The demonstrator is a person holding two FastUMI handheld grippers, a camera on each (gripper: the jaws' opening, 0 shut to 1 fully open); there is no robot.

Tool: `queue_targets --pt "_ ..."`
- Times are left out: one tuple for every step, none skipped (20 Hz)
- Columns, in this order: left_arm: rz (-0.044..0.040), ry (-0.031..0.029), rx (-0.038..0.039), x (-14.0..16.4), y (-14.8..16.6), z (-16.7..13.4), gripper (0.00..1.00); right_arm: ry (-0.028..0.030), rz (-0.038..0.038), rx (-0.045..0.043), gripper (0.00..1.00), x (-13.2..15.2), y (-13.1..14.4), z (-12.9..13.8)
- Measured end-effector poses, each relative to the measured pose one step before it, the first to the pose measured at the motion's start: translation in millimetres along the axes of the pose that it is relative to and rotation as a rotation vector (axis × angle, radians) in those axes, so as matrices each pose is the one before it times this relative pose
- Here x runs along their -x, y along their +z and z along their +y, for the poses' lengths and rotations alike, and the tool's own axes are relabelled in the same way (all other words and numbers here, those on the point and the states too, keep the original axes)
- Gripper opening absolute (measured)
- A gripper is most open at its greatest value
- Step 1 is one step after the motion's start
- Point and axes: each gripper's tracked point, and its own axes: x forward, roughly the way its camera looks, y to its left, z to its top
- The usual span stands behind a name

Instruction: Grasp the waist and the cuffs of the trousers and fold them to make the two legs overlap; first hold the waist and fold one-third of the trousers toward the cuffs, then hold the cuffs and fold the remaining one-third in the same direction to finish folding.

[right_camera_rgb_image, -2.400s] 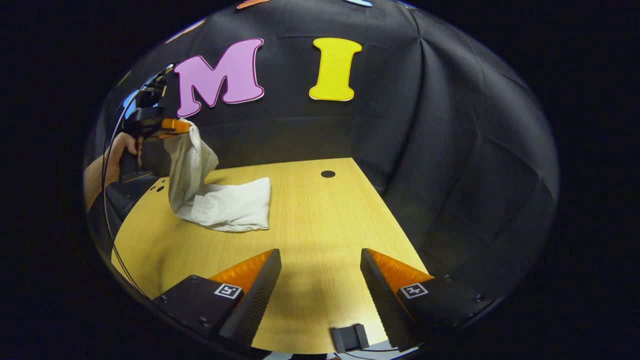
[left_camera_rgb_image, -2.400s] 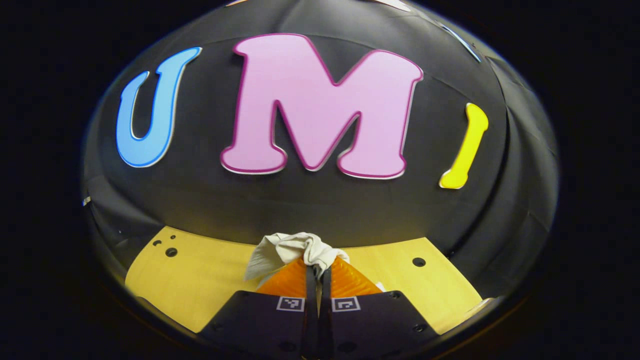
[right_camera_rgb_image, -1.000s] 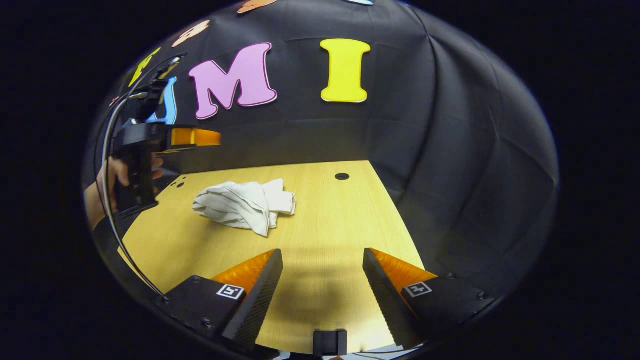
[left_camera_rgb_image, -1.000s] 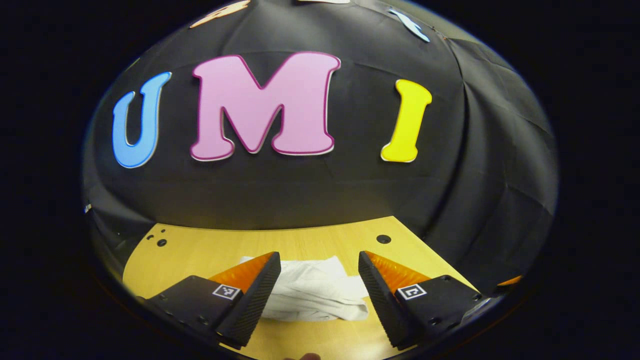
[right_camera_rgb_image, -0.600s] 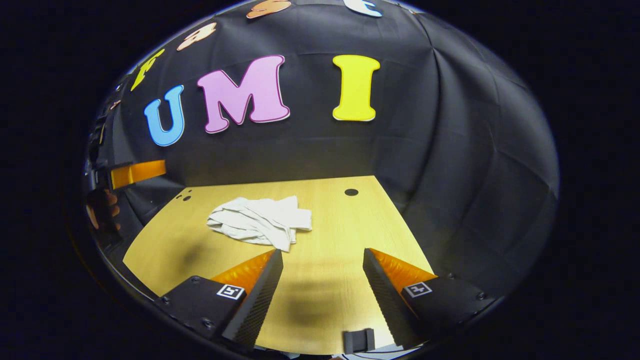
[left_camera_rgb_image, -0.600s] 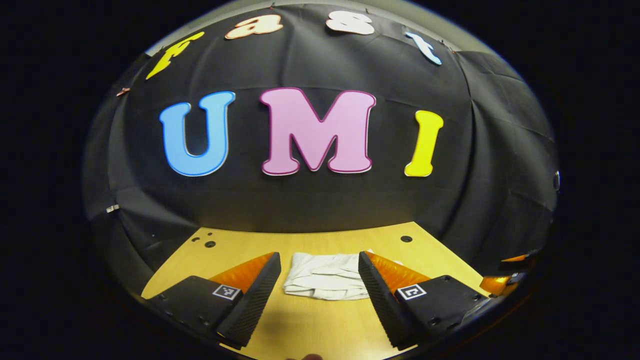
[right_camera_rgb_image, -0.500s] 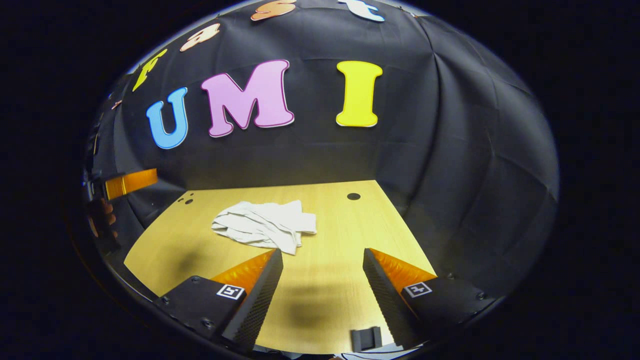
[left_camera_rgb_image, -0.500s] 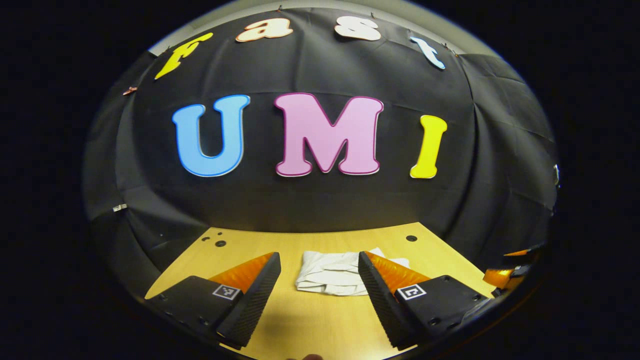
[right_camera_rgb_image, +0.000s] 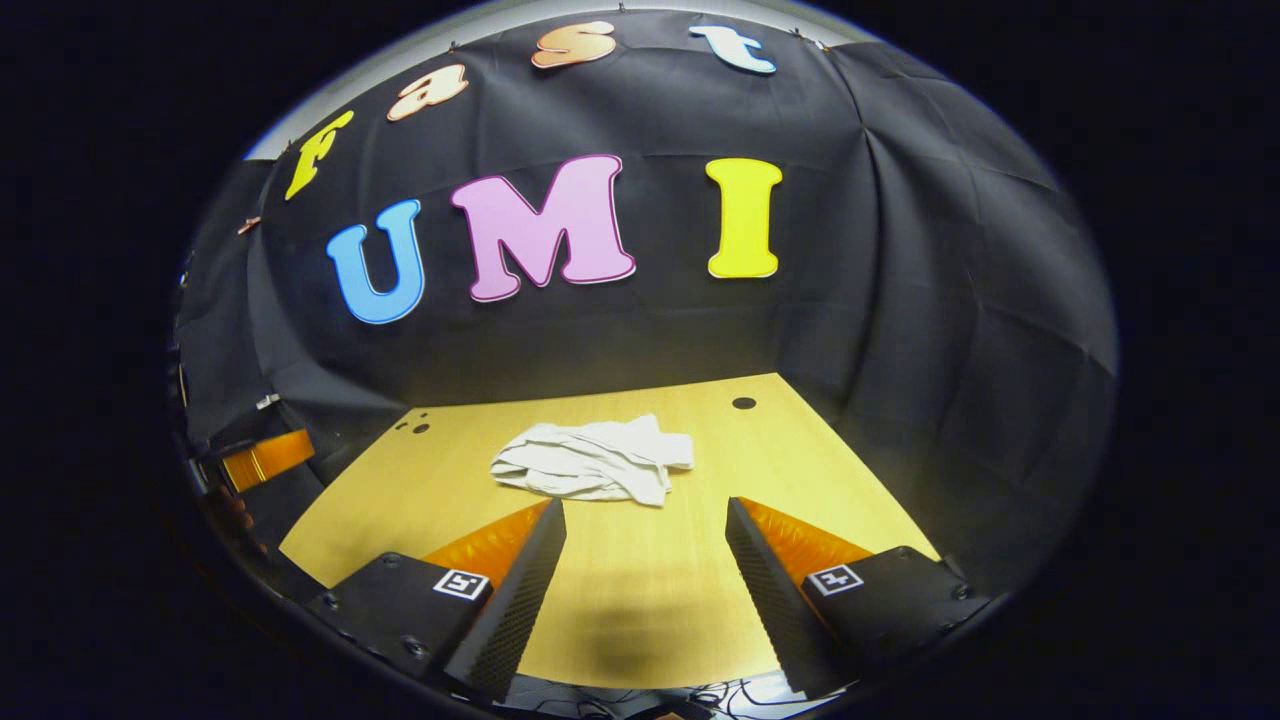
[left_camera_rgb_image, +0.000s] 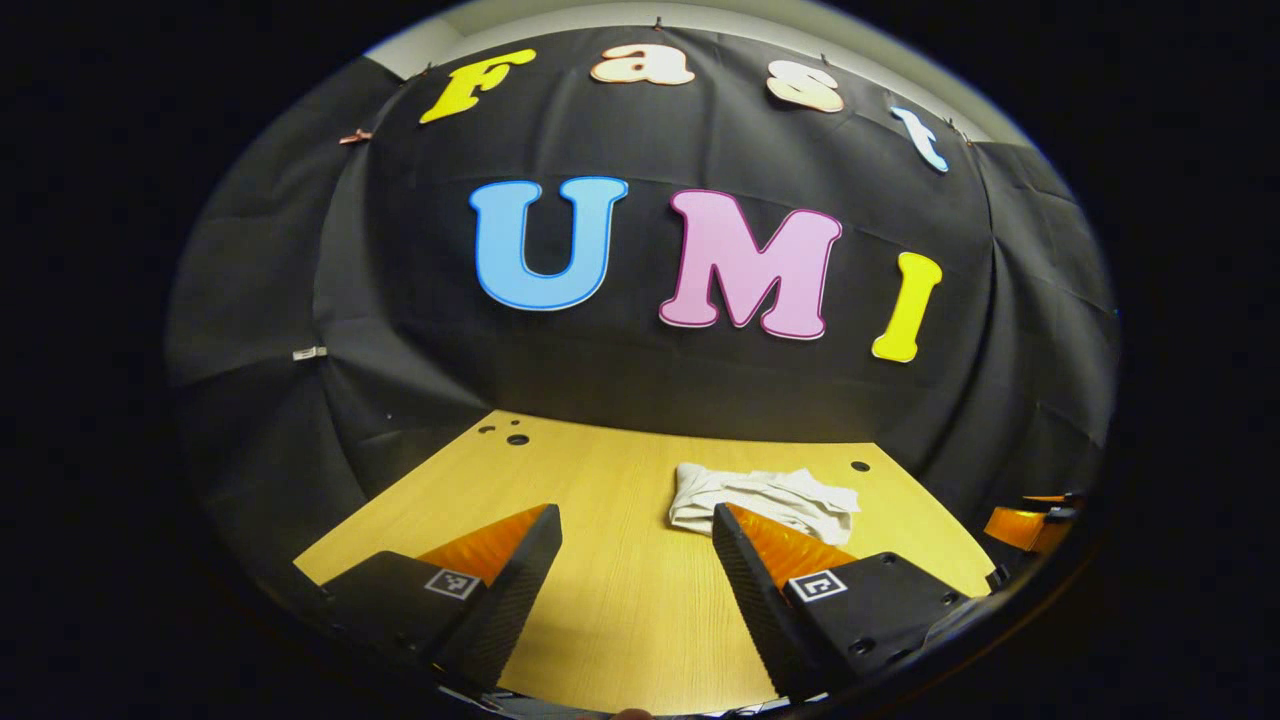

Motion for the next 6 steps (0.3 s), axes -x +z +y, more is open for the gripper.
queue_targets --pt "0.0176 0.00508 -0.00082 5.72 -9.92 4.35 0.96 0.0001 0.01176 0.00202 0.99 3.68 -6.28 4.91" --pt "0.01806 0.00355 -0.00537 4.74 -9.22 3.57 0.96 0.00251 0.00729 0.0032 0.99 3.38 -5.99 4.35" --pt "0.01128 0.00124 -0.00895 2.67 -7.42 0.53 0.96 0.00124 -0.00032 0.00376 0.99 1.64 -2.56 3.97" --pt "0.00878 0.00327 -0.00892 2.94 -6.18 1.54 0.96 0.00079 0.00574 0.00465 0.99 1.99 -6.57 2.76" --pt "0.00958 0.00361 -0.00308 3.42 -6.67 1.46 0.96 0.00153 0.01107 -0.00242 0.99 0.81 -6.21 3.65" --pt "0.00984 -0.00792 0.00315 2.32 -4.57 -1.74 0.96 0.00512 0.01067 -0.01146 0.99 1.54 -8.43 5.02"
